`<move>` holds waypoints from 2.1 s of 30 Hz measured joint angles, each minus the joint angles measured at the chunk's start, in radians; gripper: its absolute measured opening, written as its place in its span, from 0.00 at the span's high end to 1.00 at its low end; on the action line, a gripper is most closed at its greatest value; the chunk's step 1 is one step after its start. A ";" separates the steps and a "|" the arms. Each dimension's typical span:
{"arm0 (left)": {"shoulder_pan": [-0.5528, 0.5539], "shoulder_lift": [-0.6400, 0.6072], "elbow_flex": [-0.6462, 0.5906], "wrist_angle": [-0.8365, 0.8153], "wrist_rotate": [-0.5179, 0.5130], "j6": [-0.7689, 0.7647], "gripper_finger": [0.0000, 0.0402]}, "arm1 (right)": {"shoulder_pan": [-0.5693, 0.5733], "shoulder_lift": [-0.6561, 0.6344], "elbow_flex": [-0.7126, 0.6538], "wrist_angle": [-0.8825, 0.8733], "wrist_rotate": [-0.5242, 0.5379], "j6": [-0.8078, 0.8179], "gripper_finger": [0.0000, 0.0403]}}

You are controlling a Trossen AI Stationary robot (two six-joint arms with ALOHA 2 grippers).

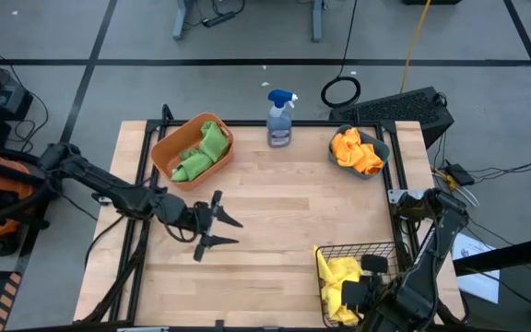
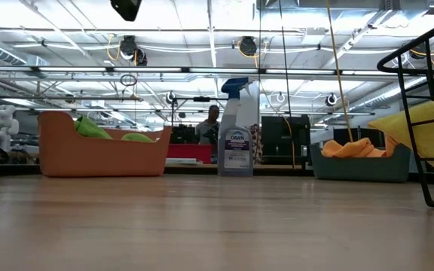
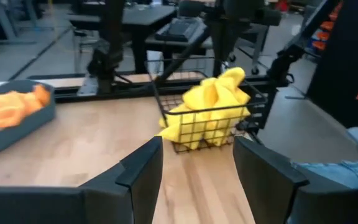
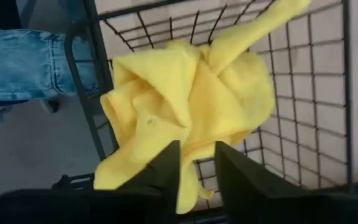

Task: Sort microfiber towel by color & place in baskets
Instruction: Return to Home Position

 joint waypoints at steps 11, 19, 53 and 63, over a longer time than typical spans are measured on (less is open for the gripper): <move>0.018 -0.071 0.000 -0.031 -0.135 0.161 0.51 | -0.113 -0.051 -0.004 0.053 0.589 -0.404 0.99; 0.040 -0.067 0.000 -0.023 -0.136 0.210 0.71 | -0.341 -0.053 -0.052 0.302 0.773 -0.789 1.00; 0.225 -0.205 -0.284 0.121 -0.100 0.097 0.97 | -0.901 -1.015 -1.415 1.613 -0.012 -1.277 1.00; 0.229 -0.354 -0.443 0.206 -0.133 0.129 0.97 | -0.901 -1.154 -1.581 1.737 -0.061 -1.297 1.00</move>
